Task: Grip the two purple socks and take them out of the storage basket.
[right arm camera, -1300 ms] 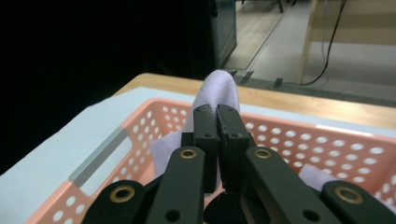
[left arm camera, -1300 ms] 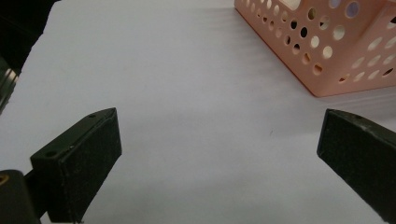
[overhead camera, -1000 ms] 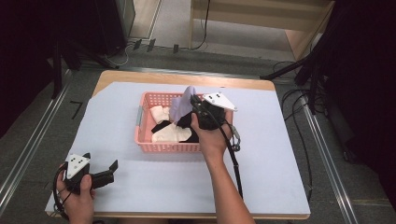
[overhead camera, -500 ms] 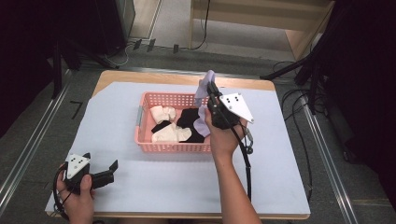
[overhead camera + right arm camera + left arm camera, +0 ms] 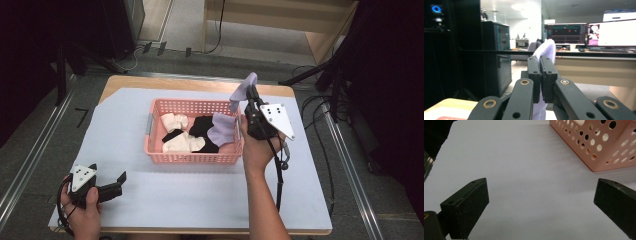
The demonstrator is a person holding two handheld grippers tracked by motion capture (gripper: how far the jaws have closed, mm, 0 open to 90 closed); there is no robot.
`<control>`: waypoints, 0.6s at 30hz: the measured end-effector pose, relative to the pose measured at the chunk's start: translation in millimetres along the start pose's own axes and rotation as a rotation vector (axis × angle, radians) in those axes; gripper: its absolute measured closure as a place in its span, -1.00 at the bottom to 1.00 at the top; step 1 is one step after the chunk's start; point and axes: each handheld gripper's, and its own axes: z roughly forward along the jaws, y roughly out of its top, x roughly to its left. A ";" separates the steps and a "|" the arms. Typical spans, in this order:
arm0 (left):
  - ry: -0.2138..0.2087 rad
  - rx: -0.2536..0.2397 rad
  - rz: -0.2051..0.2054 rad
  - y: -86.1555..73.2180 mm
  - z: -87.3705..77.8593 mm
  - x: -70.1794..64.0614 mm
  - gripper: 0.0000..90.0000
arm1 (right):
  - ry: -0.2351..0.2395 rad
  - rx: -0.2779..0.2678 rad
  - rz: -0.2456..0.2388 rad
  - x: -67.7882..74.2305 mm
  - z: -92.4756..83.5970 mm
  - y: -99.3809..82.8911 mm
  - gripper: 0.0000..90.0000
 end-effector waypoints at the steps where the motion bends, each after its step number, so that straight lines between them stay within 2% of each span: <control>1: 0.000 0.000 0.001 0.0 0.0 0.0 -0.99 | -0.017 0.004 0.000 -6.8 -2.3 -0.9 0.96; 2: 0.002 -0.001 0.001 -0.1 0.0 -0.2 -0.99 | -0.017 0.004 0.000 -6.8 -2.3 -0.9 0.96; 7: 0.001 0.001 0.006 0.0 -0.2 0.2 -0.99 | -0.070 0.018 -0.004 -25.1 -9.6 -7.2 0.96; 9: 0.002 -0.002 0.004 0.0 0.1 0.0 -0.99 | -0.101 0.043 -0.004 -36.0 -14.1 -15.2 0.96; 10: 0.002 -0.002 0.003 -0.1 0.0 0.0 -0.99 | -0.101 0.043 -0.004 -36.0 -14.1 -15.2 0.96; 17: 0.004 0.002 0.006 0.0 -0.4 -0.2 -0.99 | -0.165 0.109 -0.004 -55.5 -25.2 -42.3 0.96; 18: 0.004 0.002 0.007 -0.1 -0.3 -0.2 -0.99 | -0.186 0.136 0.005 -59.3 -27.9 -50.1 0.95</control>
